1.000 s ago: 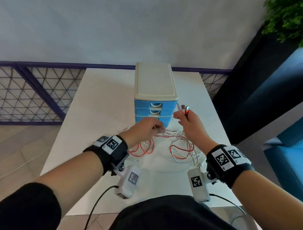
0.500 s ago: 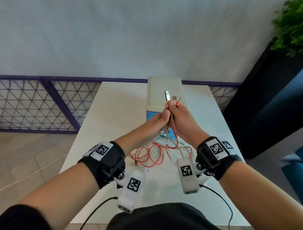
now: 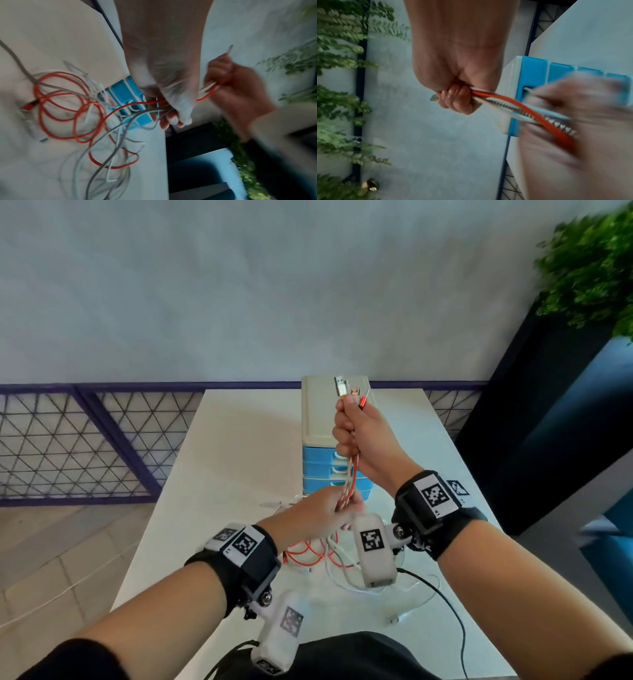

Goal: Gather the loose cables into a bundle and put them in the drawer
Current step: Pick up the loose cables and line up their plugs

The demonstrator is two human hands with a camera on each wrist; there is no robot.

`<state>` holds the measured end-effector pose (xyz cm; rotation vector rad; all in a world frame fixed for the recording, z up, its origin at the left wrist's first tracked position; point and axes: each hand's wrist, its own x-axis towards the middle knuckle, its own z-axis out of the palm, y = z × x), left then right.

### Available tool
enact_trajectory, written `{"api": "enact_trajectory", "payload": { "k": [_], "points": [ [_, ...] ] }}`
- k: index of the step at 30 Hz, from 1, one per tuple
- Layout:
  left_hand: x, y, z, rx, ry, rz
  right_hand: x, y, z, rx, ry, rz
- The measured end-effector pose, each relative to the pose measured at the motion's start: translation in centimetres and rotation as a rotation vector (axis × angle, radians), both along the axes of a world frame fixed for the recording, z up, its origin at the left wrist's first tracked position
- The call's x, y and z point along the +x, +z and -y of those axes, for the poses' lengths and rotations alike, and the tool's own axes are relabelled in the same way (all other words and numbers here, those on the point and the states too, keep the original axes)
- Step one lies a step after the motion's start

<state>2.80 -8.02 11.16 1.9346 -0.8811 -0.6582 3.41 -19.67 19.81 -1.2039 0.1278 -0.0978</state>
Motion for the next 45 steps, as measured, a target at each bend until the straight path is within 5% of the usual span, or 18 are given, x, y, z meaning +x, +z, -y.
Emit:
{"api": "enact_trajectory", "payload": {
  "k": [9, 14, 20, 26, 31, 37, 42, 45],
  "points": [
    [1.2, -8.1, -4.4, 0.295, 0.034, -0.005, 0.7, 5.7, 1.0, -0.028, -0.045, 0.143],
    [1.6, -8.8, -4.4, 0.207, 0.163, -0.040, 0.0, 6.8, 1.4, -0.143, -0.039, 0.150],
    [3.3, -7.3, -3.6, 0.145, 0.176, -0.055, -0.9, 4.2, 2.0, -0.339, -0.061, 0.095],
    [4.3, -6.1, -4.7, 0.312, 0.055, 0.038, -1.1, 2.3, 2.2, -0.331, -0.066, 0.072],
    [3.5, -5.5, -4.3, 0.261, 0.067, -0.182, -1.2, 1.3, 2.3, -0.343, -0.045, 0.021],
    [1.7, 3.1, -0.2, 0.078, -0.101, -0.046, -1.1, 0.1, 1.7, -0.295, -0.053, -0.052],
    [0.8, 4.9, 1.3, -0.083, -0.121, -0.218, -1.1, 0.9, 1.8, -0.398, -0.027, -0.014],
    [0.8, 2.7, -0.3, -0.017, -0.087, -0.308, -0.6, 2.0, 2.7, -0.559, -0.095, 0.006]
  ]
}}
